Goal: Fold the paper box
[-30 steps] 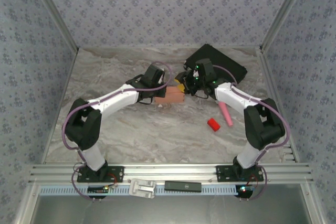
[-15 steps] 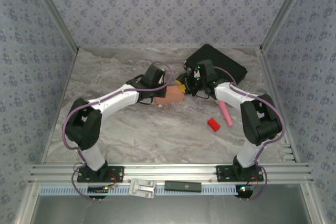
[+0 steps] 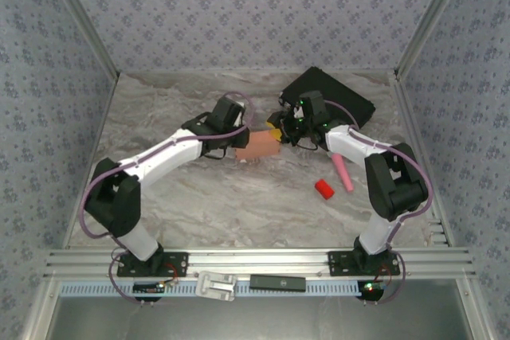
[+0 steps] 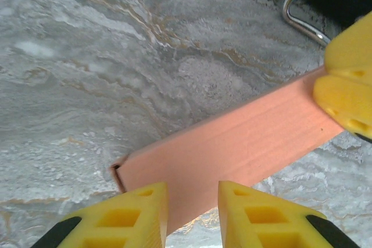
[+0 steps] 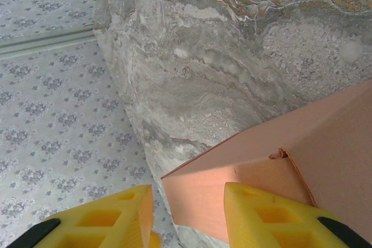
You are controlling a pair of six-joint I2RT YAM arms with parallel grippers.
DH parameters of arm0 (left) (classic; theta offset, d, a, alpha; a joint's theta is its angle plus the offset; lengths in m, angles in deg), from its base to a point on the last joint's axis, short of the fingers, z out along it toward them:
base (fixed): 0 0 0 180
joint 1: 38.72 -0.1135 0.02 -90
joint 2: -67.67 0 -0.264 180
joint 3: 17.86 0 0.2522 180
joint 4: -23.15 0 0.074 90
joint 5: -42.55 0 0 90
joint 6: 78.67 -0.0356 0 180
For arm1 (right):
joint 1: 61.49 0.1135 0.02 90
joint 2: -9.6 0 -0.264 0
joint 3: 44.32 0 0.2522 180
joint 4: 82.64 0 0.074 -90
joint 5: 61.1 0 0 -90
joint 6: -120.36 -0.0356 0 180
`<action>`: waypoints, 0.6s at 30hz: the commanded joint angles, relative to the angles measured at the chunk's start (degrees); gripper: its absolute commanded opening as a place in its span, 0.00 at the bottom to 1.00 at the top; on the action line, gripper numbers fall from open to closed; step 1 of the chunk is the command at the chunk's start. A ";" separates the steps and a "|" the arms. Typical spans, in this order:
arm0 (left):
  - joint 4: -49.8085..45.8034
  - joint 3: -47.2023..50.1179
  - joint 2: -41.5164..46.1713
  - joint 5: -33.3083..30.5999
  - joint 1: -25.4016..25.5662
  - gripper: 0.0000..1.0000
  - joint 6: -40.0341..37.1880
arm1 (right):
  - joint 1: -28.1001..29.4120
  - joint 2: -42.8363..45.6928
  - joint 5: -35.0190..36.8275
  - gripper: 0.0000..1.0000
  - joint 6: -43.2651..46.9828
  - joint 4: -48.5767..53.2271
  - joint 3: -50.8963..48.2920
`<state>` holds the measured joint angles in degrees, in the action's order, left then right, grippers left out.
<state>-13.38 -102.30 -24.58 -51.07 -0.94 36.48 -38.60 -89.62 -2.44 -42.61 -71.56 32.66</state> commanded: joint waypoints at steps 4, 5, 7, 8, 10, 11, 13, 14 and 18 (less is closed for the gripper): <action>0.80 2.21 2.09 4.90 -1.81 0.25 0.86 | 0.44 -2.35 0.86 0.39 0.91 7.15 -0.55; 0.81 2.41 1.63 5.33 -1.85 0.23 1.00 | 0.37 -2.21 0.89 0.38 0.81 7.07 -0.58; 2.47 3.80 0.87 6.47 -1.88 0.21 1.76 | 0.30 -2.23 0.87 0.39 0.71 7.09 -0.42; 3.34 4.51 0.67 7.27 -1.97 0.20 2.19 | 0.29 -2.22 0.84 0.39 0.57 7.15 -0.47; 5.35 5.63 0.04 8.97 -1.99 0.19 3.01 | 0.31 -2.07 0.94 0.38 0.64 7.41 -0.30; 5.88 5.93 -0.28 9.53 -1.94 0.19 3.34 | 0.39 -2.06 0.92 0.38 0.68 7.44 -0.34; 6.93 6.62 -0.93 9.98 -1.94 0.18 3.81 | 0.36 -1.97 0.92 0.39 0.81 7.80 -0.12; 6.81 6.75 -1.18 9.78 -2.01 0.17 3.90 | 0.29 -1.89 0.92 0.39 0.88 7.94 -0.19; 6.66 7.96 -1.63 8.60 -2.08 0.16 4.20 | 0.22 -1.75 0.97 0.39 0.82 8.08 -0.54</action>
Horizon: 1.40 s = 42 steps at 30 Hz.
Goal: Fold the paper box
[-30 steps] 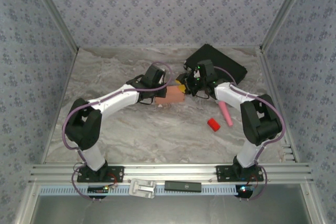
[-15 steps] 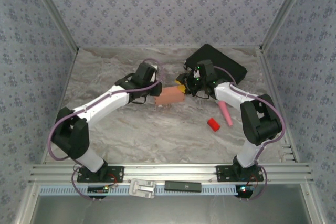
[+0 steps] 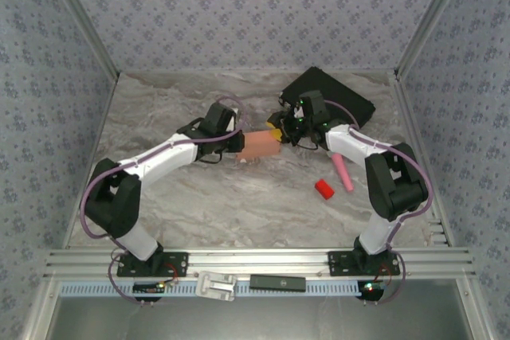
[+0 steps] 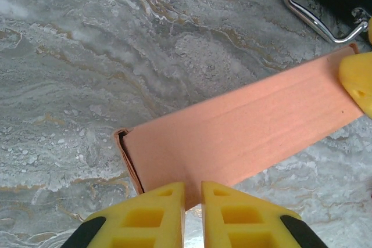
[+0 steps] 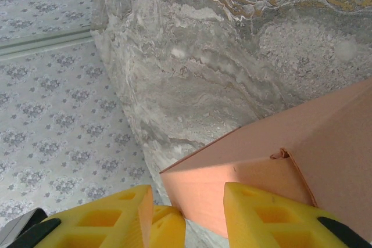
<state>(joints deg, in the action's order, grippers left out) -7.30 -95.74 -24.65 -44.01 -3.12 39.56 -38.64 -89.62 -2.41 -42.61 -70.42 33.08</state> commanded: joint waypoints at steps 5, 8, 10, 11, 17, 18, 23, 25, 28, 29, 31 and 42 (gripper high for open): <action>0.81 2.00 -1.14 1.22 0.06 0.16 0.97 | 0.42 -1.80 0.42 0.38 0.67 6.12 -0.80; 0.48 1.74 0.20 1.00 0.05 0.16 0.95 | 0.60 -1.01 0.28 0.39 0.96 6.35 -0.65; -0.30 1.29 1.09 1.10 0.18 0.16 0.95 | 0.95 0.03 0.35 0.39 1.14 7.32 -0.73; -0.70 1.12 1.44 1.26 0.27 0.16 1.03 | 1.13 0.71 0.57 0.39 1.06 7.35 -1.15; -1.50 4.05 5.76 0.81 3.60 0.16 3.33 | 3.23 8.51 3.35 0.39 1.16 8.68 -7.25; -1.51 5.13 7.11 -0.07 4.60 0.16 4.18 | 3.41 9.98 3.65 0.39 1.23 8.90 -9.08; 1.14 12.44 13.42 -2.26 8.28 0.17 8.19 | 4.62 17.10 6.92 0.40 3.05 11.72 -15.11; 1.66 14.75 15.17 -2.82 9.18 0.17 9.45 | 4.58 18.63 7.24 0.40 3.54 12.13 -16.73; 1.26 16.05 17.74 -2.80 9.23 0.17 10.17 | 4.33 20.24 7.52 0.41 5.37 13.89 -15.83; 0.29 15.45 18.61 -2.95 8.97 0.18 9.91 | 4.33 20.65 8.17 0.43 6.95 16.08 -14.11; -2.34 12.78 20.93 -2.88 7.42 0.19 9.06 | 4.38 21.29 10.65 0.57 12.50 23.26 -8.05; -12.08 6.24 40.68 -7.71 -15.28 1.00 5.01 | -4.29 32.37 44.17 0.99 39.34 56.11 14.20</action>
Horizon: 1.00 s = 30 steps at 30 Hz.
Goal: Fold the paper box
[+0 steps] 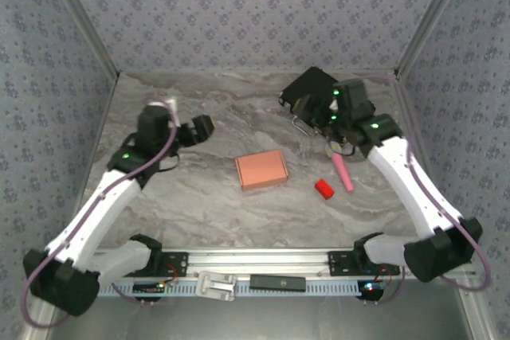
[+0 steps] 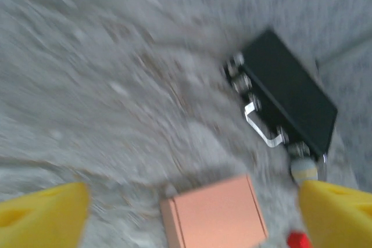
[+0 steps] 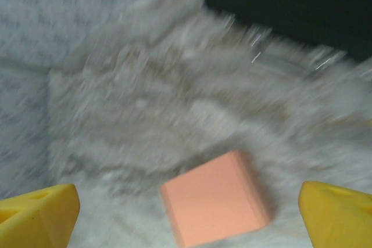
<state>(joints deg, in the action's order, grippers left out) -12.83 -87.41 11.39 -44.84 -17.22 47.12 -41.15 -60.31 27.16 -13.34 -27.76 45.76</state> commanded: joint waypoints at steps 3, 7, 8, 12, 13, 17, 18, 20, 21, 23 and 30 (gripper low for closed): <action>-9.72 0.18 9.83 -22.31 -1.13 1.00 -3.25 | -4.17 10.19 24.47 0.99 10.54 13.37 -3.81; -10.30 8.38 13.83 -41.23 -1.11 1.00 2.63 | -4.87 26.00 37.26 0.99 4.79 5.45 -21.03; -10.99 10.61 14.47 -46.75 -1.11 1.00 5.98 | -4.82 30.96 41.19 0.99 3.35 3.53 -25.04; -0.05 21.34 19.16 -50.91 -1.03 1.00 -0.71 | -5.95 45.26 46.64 0.99 21.14 -20.21 -45.40; 4.81 24.17 20.50 -50.86 -1.02 1.00 -5.33 | -6.44 46.92 47.22 0.99 25.84 -25.15 -49.21; 22.18 34.28 21.52 -52.64 -1.28 1.00 -20.49 | -7.69 42.25 45.43 0.99 41.63 -40.67 -58.82; 26.91 36.44 20.45 -51.65 -1.53 1.00 -24.04 | -8.22 39.82 44.27 0.99 42.26 -42.62 -59.81; 36.20 40.54 16.82 -47.59 -2.82 1.00 -28.93 | -10.93 33.67 38.49 0.99 42.03 -47.93 -61.66; 39.21 41.68 14.80 -45.20 -3.69 1.00 -30.13 | -11.92 31.13 36.43 0.99 41.27 -50.90 -62.59; 46.23 43.44 8.49 -39.43 -6.34 1.00 -32.39 | -13.83 25.45 32.68 0.99 40.81 -59.84 -65.22; 59.13 37.21 -15.09 -24.22 -10.54 1.00 -38.68 | -16.71 8.27 28.01 0.99 38.01 -75.75 -63.82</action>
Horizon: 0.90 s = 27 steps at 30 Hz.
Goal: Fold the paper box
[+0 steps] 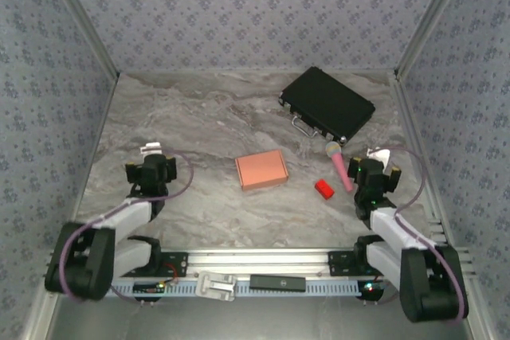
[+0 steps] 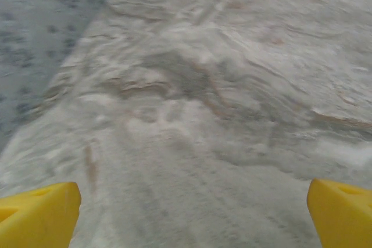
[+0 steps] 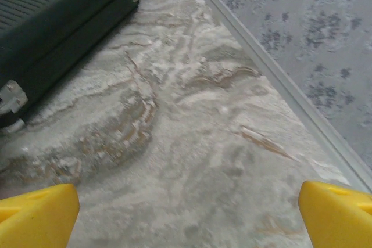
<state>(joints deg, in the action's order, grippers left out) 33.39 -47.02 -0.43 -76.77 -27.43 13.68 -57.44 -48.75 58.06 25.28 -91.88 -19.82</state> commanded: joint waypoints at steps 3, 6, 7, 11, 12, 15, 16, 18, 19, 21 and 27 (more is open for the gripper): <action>18.63 -4.95 -9.01 9.45 -0.94 1.00 -7.47 | -0.36 -9.15 -5.49 0.99 0.36 -18.26 3.05; 22.03 -6.38 -13.54 11.40 -2.38 1.00 -7.42 | -0.62 -14.18 -7.84 0.99 2.91 -24.73 3.66; 22.02 -6.83 -14.78 12.35 -3.39 1.00 -6.46 | -0.84 -15.63 -8.19 0.99 3.34 -26.86 3.32; 26.40 -4.89 -15.76 13.94 -5.73 1.00 -4.29 | -1.29 -20.81 -11.21 0.99 5.31 -34.84 1.78; 27.99 -4.05 -15.97 14.02 -5.92 1.00 -3.97 | -1.16 -22.25 -11.78 0.99 5.59 -36.27 1.36; 35.92 -1.35 -19.25 15.98 -7.21 1.00 -2.95 | -0.28 -26.28 -12.66 0.99 8.07 -43.08 0.07; 38.99 -1.25 -21.27 15.33 -7.31 1.00 -3.14 | -0.18 -26.52 -12.62 0.99 8.23 -42.99 0.17; 29.54 -3.97 -18.79 15.32 -7.76 1.00 -1.62 | -0.14 -26.45 -12.74 0.99 8.02 -43.15 -0.04; 29.41 -4.95 -19.91 16.25 -8.79 1.00 -1.11 | -0.37 -26.82 -13.14 0.99 7.79 -43.77 -0.28; 23.86 -7.49 -19.75 16.03 -10.01 1.00 0.82 | -0.81 -29.40 -13.27 0.99 7.47 -46.08 0.08; 24.43 -7.23 -19.64 17.67 -11.28 1.00 1.48 | -2.53 -29.03 -14.90 0.99 5.66 -25.38 10.84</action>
<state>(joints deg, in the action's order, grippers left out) 58.81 -53.34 -20.43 -60.84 -38.62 13.55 -58.97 -76.90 44.51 31.68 -126.00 -14.90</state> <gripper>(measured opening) 0.998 0.990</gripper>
